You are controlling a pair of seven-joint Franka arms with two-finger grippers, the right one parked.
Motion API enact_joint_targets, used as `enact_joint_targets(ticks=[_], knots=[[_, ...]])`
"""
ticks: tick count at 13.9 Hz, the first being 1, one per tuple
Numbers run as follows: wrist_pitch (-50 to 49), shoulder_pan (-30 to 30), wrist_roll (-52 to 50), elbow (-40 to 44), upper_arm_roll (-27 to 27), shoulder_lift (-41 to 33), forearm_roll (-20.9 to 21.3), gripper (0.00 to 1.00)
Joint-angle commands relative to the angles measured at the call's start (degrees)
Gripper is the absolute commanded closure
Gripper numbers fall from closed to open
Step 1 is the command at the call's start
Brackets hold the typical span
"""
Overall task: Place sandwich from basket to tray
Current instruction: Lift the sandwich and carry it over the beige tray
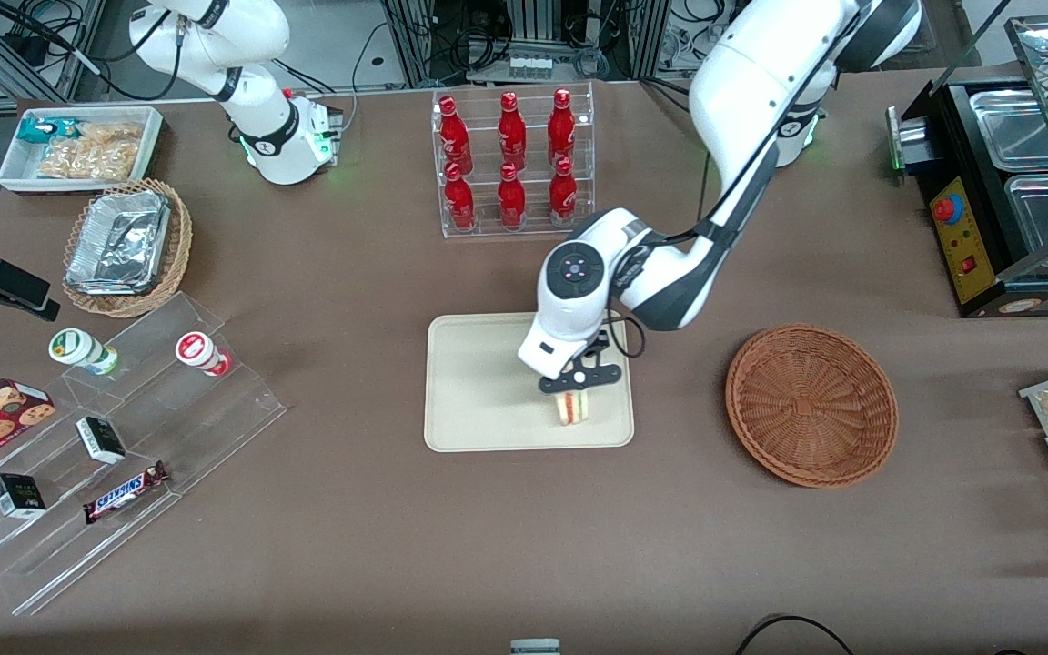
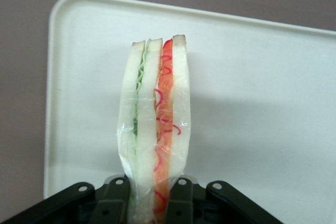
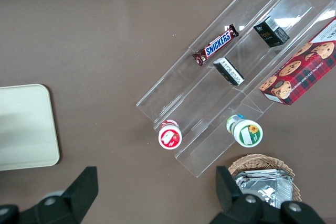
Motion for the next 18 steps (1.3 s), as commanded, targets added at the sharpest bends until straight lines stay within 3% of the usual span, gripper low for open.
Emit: enact_joint_targets(ticks=[1,4,6,7,8,9,14,18], knots=[[-1.6,-1.2,-0.9,6.0,0.7,3.9,0.2,0.75],[-1.5,-2.8,-1.0,7.2,0.9,5.5,0.3,0.72],[-1.5,-2.8,-0.8,7.2,0.9,5.8,0.3,0.64],[-1.4,-2.8,-0.7,7.2,0.9,6.1,0.4,0.45],[-1.3,-2.8,-0.5,7.3,0.9,6.2,0.5,0.11],[-1.3,-2.8,-0.5,7.3,1.0,6.1,1.2,0.00],[-2.5,-2.2,-0.5,8.3,3.7,3.4,2.1,0.00],[-9.7,1.9,-0.2,7.6,5.1,-4.6,1.5,0.00]])
